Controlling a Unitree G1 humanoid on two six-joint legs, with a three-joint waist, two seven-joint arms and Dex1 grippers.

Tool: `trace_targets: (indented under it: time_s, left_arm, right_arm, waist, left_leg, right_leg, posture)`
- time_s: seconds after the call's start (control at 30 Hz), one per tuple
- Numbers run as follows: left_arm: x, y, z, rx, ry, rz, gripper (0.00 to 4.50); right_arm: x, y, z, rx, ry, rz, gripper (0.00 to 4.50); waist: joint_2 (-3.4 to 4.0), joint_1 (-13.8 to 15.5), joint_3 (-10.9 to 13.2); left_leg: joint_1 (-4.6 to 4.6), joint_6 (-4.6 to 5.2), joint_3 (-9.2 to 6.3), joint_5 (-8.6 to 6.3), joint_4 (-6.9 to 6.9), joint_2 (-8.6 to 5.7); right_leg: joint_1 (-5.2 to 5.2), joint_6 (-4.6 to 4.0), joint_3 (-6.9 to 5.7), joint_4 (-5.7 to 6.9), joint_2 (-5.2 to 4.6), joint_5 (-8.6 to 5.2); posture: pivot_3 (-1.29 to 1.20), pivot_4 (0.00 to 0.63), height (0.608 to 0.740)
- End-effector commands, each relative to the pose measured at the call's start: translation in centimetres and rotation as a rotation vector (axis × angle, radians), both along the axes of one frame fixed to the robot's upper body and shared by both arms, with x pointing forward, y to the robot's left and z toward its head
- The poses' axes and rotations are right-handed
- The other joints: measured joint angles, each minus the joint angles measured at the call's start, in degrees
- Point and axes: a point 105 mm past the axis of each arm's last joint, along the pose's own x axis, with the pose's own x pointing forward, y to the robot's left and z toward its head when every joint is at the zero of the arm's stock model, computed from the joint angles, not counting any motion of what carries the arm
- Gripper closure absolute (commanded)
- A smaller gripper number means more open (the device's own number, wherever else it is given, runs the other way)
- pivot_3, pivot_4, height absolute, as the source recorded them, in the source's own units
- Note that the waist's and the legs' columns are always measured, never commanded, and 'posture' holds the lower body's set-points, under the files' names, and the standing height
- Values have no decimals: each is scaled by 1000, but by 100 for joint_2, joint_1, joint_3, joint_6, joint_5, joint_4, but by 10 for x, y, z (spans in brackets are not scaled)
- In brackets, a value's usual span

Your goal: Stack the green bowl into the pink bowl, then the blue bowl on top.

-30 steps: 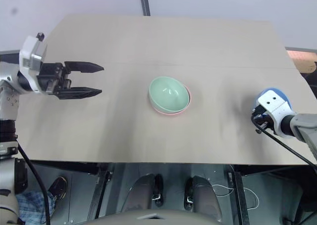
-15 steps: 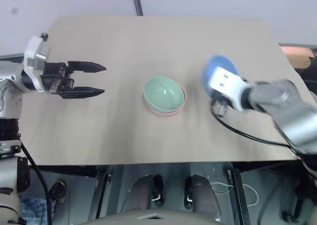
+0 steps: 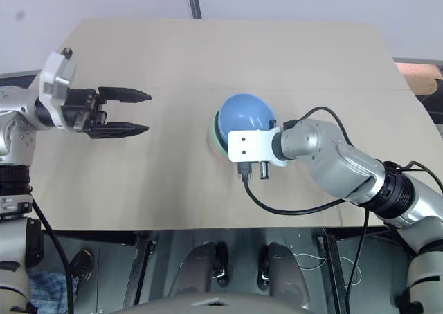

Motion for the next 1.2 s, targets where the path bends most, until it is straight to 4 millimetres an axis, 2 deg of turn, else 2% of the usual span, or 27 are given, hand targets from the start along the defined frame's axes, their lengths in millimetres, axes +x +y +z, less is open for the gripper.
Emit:
trace_targets:
  time_s: [0.03, 0.17, 0.3, 0.57, 0.83, 1.03, 1.13, 1.2]
  left_arm:
    - [-4, 2, 11, 17, -48, 0, 493]
    - [-3, 2, 11, 17, -48, -2, 493]
    - [-2, 1, 10, 17, -47, -6, 493]
    - [1, -2, 9, 16, -47, -12, 493]
    - [1, -1, 9, 20, -46, -13, 493]
    - [-2, 3, 7, 20, -42, -2, 493]
    - [-3, 6, 7, 16, -36, 12, 493]
    - [-1, 8, 5, 20, -32, 43, 493]
  right_arm:
    - [4, 5, 15, 48, -54, 1, 1924]
    - [7, 0, 36, 99, -85, -18, 1924]
    - [9, -4, 48, 133, -101, -38, 1924]
    - [8, -4, 52, 137, -117, -31, 1924]
    - [-14, -17, 57, 107, -80, 8, 1924]
    - [-36, -57, 51, 144, 88, -84, 1924]
    - [-39, -76, 58, 283, 144, -149, 1924]
    - [-36, -98, 56, 378, 191, -243, 1924]
  waist:
    - [0, -2, 0]
    - [0, 1, 0]
    - [0, 3, 0]
    - [0, 1, 0]
    - [0, 14, 0]
    - [-2, 25, -1]
    - [-2, 22, -1]
    - [-5, 23, -3]
  left_leg:
    - [0, 0, 0, 0, 1, 0]
    - [-2, 0, -1, 0, 2, 0]
    - [-3, 0, -1, 0, 3, 0]
    - [-3, 0, -1, 0, 3, 0]
    - [-8, 0, -2, 0, 3, 0]
    - [-12, 0, -9, 0, 4, -2]
    - [-12, 1, -10, 0, 5, -1]
    - [-9, 0, -10, 0, 7, -1]
  right_leg:
    - [0, 0, 0, 0, 0, 0]
    - [0, -1, 0, 1, 0, 1]
    - [0, -1, -1, 0, 0, 1]
    - [-1, -1, -1, 1, 1, 1]
    - [-4, -1, -2, 0, 1, 1]
    - [-3, -1, -6, -3, 0, 1]
    - [-2, -1, -7, -3, 0, 1]
    - [-1, -1, -6, 1, 0, 1]
  posture:
    - [0, 150, 740]
    - [0, 150, 740]
    - [0, 150, 740]
    - [0, 150, 740]
    - [0, 150, 740]
    - [0, 150, 740]
    - [0, 150, 740]
    - [0, 150, 740]
